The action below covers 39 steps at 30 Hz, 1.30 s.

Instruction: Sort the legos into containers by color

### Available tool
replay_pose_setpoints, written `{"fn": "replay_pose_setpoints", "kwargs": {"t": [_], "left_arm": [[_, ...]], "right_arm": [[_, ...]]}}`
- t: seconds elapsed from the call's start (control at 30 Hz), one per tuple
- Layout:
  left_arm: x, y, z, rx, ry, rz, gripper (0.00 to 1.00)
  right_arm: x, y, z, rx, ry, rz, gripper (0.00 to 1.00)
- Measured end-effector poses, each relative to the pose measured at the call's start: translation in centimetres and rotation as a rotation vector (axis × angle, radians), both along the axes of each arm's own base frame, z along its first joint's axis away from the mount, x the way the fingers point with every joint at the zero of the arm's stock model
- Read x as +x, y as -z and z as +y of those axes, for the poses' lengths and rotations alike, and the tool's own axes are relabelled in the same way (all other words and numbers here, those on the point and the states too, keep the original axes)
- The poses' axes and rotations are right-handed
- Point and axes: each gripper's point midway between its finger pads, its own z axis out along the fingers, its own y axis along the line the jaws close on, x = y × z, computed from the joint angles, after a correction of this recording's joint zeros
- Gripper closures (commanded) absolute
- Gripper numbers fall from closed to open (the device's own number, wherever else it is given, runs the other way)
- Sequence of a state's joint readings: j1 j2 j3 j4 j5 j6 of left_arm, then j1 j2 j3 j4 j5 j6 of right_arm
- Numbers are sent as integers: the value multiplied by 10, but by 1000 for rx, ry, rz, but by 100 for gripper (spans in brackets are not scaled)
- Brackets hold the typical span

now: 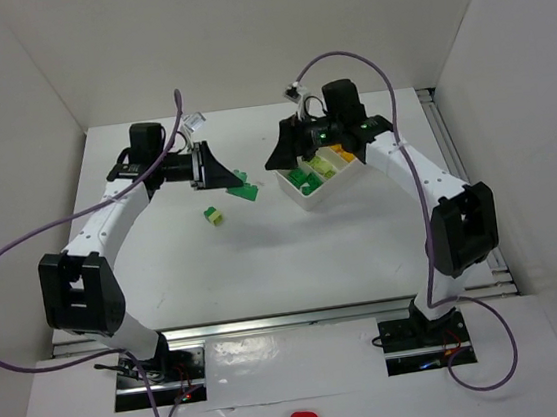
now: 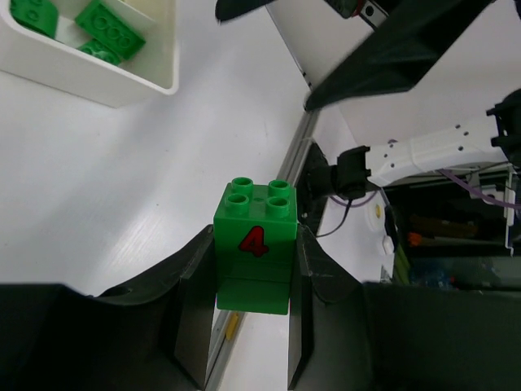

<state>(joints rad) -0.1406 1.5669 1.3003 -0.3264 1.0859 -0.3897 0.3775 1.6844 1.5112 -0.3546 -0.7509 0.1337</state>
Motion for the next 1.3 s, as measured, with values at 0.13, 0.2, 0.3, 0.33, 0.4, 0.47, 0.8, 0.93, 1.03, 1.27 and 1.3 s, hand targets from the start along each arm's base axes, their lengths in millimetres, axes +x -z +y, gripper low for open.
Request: {"fn": "replay_pose_setpoints", "kwargs": {"t": [0.13,0.2,0.3,0.33,0.4,0.47,0.8,0.93,1.03,1.27,1.3], "left_arm": [[-5,-2,-2,-26,44,-9,100],[-6,-4,-3,-37,58,-18,100],[-6,-6,-3,-45,67,-29,100],[-6,-7,-4,-47,69,-34,100],[-5,-8,-4,-51,72,-46,100],[-4,-9,-4,-52,72,-54,100],[0,-17,-6,-72,74,-90,100],[0,-15,-6,-70,71,-86,100],[2,-14,-5,-67,62,-87,100],[0,-14,-4,-76,68,-72,70],[0,-13,-4,-73,66,-65,67]], "right_arm": [[-23,-6,23,79,-169,33,19],[-27,-12,34,103,-233,33,19],[-31,-17,47,118,-301,18,19],[-35,-17,51,120,-321,15,19],[-41,-16,55,121,-349,20,19],[-48,-14,58,121,-370,32,21],[-55,4,67,108,-409,77,32],[-56,7,68,110,-418,92,39],[-60,6,71,119,-437,95,63],[-64,5,73,136,-453,103,93],[-64,6,73,139,-453,108,93]]}}
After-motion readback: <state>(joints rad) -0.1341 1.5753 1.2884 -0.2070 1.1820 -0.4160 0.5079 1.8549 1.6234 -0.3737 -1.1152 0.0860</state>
